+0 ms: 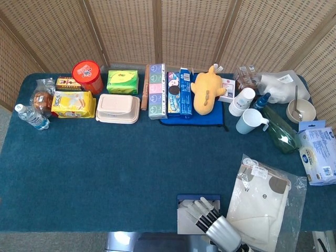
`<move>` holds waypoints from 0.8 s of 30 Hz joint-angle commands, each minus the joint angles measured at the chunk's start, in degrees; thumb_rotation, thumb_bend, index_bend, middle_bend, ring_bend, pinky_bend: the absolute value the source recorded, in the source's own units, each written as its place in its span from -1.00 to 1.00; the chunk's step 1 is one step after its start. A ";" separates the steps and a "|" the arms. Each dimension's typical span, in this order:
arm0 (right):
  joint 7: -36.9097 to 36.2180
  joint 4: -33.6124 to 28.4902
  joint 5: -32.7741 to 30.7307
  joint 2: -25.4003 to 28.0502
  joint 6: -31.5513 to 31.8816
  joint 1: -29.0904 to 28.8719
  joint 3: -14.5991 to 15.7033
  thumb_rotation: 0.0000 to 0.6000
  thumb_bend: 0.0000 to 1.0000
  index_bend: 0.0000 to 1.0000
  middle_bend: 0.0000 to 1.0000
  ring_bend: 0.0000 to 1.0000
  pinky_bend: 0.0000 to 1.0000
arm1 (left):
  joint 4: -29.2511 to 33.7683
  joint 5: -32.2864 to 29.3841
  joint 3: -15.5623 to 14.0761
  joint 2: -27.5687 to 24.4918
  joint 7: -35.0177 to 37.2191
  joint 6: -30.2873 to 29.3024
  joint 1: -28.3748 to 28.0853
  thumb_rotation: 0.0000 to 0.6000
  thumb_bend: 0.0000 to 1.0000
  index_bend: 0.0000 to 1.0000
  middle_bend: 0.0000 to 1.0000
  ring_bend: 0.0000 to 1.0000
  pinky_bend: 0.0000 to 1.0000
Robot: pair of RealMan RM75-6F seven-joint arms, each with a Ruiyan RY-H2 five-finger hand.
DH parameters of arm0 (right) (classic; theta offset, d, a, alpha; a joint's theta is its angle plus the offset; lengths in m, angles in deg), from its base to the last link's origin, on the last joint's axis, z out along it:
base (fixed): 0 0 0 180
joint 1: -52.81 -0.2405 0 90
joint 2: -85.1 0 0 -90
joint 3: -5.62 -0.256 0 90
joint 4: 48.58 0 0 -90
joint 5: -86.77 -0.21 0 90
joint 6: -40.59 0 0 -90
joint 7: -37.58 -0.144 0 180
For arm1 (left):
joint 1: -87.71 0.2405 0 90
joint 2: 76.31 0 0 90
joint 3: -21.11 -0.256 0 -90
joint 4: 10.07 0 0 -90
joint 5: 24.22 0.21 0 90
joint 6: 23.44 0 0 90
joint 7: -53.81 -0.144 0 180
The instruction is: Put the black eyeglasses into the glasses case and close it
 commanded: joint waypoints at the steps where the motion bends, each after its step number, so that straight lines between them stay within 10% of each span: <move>1: 0.10 -1.16 -0.30 0.46 -0.18 -1.07 -1.11 0.65 -0.70 -1.00 -0.84 -0.93 -0.91 | -0.39 -0.17 -0.09 0.20 0.31 0.15 0.15 1.00 -0.38 -0.85 -0.93 -1.00 -1.00; 9: 1.21 -5.87 -1.66 2.83 -3.24 -4.11 -3.40 0.83 -0.71 -0.90 -0.76 -0.86 -0.87 | -1.29 -0.50 -0.09 0.85 1.20 0.57 0.26 1.00 -0.38 -0.85 -0.93 -1.00 -1.00; 24: 3.12 -11.10 -3.67 5.38 -8.86 -5.77 -3.02 1.00 -0.49 -0.10 -0.47 -0.54 -0.61 | -3.03 -0.77 0.13 1.77 2.14 1.10 0.22 1.00 -0.38 -0.85 -0.93 -1.00 -1.00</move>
